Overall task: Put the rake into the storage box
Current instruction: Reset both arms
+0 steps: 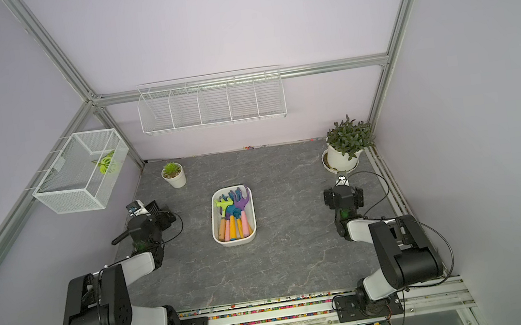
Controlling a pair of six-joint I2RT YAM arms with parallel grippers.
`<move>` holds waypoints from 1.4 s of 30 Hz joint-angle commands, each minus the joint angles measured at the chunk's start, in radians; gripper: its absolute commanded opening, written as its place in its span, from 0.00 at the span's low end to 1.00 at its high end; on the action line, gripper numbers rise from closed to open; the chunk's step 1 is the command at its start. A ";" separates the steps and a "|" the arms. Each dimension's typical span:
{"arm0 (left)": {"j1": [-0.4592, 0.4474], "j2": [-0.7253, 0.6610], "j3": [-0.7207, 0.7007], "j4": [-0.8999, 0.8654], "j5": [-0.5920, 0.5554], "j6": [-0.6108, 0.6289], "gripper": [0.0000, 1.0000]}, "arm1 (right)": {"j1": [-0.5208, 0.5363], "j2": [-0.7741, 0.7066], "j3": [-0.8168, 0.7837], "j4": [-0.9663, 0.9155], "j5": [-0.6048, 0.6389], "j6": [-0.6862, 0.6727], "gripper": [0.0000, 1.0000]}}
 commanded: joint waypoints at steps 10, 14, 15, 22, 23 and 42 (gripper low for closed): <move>-0.090 0.093 -0.052 0.219 0.080 0.164 1.00 | 0.009 0.040 -0.062 0.196 0.023 -0.007 1.00; -0.090 0.084 -0.045 0.185 0.079 0.158 1.00 | 0.006 0.039 -0.060 0.189 0.021 -0.004 0.99; -0.090 0.093 -0.054 0.217 0.076 0.161 1.00 | 0.006 0.038 -0.060 0.188 0.020 -0.004 0.99; -0.090 0.086 -0.049 0.195 0.073 0.156 1.00 | 0.007 0.035 -0.065 0.194 0.021 -0.004 0.99; -0.090 0.087 -0.050 0.198 0.074 0.156 1.00 | 0.007 0.036 -0.065 0.193 0.021 -0.004 1.00; -0.090 0.087 -0.048 0.197 0.074 0.156 1.00 | -0.029 0.032 -0.049 0.152 -0.054 0.011 0.99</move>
